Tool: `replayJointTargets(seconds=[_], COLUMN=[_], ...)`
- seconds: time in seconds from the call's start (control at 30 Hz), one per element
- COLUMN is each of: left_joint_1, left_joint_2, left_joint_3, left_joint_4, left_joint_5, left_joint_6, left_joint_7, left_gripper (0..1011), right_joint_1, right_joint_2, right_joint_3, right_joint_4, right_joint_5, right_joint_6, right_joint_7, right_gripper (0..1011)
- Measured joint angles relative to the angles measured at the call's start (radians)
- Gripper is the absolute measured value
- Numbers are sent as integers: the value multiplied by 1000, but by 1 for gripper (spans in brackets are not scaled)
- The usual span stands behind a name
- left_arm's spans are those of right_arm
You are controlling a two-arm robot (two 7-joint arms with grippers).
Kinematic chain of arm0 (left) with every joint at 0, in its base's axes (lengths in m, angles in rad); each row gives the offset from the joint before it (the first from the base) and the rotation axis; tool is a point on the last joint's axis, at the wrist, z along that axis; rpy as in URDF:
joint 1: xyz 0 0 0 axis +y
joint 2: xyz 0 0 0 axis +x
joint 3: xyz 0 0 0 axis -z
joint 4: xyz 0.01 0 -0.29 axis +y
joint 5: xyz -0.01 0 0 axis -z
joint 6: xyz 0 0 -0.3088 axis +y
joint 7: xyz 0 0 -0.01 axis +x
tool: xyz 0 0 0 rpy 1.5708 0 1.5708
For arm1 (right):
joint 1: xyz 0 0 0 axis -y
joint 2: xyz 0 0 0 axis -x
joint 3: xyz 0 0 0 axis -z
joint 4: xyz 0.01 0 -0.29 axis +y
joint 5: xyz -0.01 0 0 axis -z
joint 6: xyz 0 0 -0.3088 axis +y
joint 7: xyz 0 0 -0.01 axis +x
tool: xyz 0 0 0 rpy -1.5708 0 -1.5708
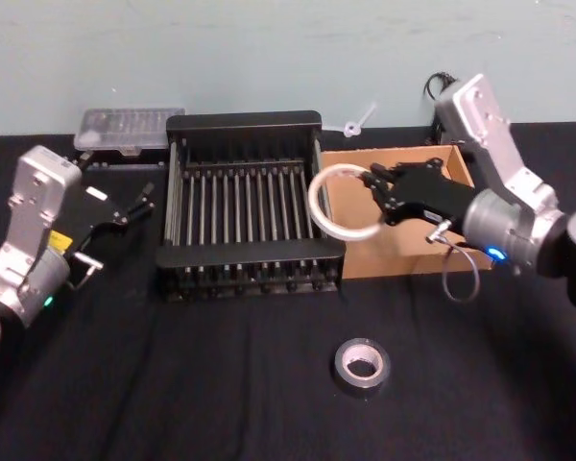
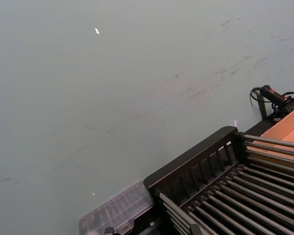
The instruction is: Pick up the white tape and place it into the black box , Pick up the silver tape and place it into the brown box.
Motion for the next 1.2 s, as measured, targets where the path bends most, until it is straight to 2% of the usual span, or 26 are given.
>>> replayJointTargets(seconds=[0.37, 0.73, 0.97, 1.2], left_joint_1=[0, 0, 0, 0], left_joint_2=[0, 0, 0, 0], left_joint_3=[0, 0, 0, 0], left_joint_4=[0, 0, 0, 0], left_joint_5=[0, 0, 0, 0], left_joint_6=[0, 0, 0, 0], left_joint_7=[0, 0, 0, 0], left_gripper=[1001, 1001, 1001, 1001], right_joint_1=[114, 188, 216, 219], right_joint_2=[-76, -140, -170, -172], right_joint_3=[-66, -118, -132, -133], right_joint_4=[140, 241, 294, 299], right_joint_5=[-33, -64, -78, -80], right_joint_6=[-31, -44, -55, -59], right_joint_7=[26, 44, 46, 46], right_gripper=[93, 93, 93, 93])
